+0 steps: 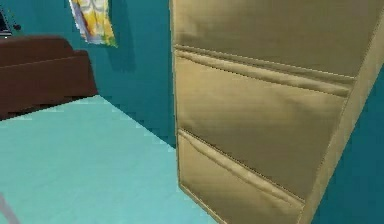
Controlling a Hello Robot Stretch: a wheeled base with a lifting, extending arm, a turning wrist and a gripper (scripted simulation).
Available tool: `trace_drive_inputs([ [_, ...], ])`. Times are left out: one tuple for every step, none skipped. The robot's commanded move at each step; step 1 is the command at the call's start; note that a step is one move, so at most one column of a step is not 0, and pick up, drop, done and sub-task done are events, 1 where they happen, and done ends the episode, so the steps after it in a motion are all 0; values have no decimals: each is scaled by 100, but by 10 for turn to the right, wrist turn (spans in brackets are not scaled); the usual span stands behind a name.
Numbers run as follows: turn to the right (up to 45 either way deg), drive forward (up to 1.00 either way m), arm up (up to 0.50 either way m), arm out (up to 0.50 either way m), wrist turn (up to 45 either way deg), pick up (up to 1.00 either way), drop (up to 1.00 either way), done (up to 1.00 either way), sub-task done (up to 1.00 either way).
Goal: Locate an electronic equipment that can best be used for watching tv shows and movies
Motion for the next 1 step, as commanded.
trace_drive_inputs([
  [30, 0, 0, 0, 0, 0, 0, 0, 0],
])
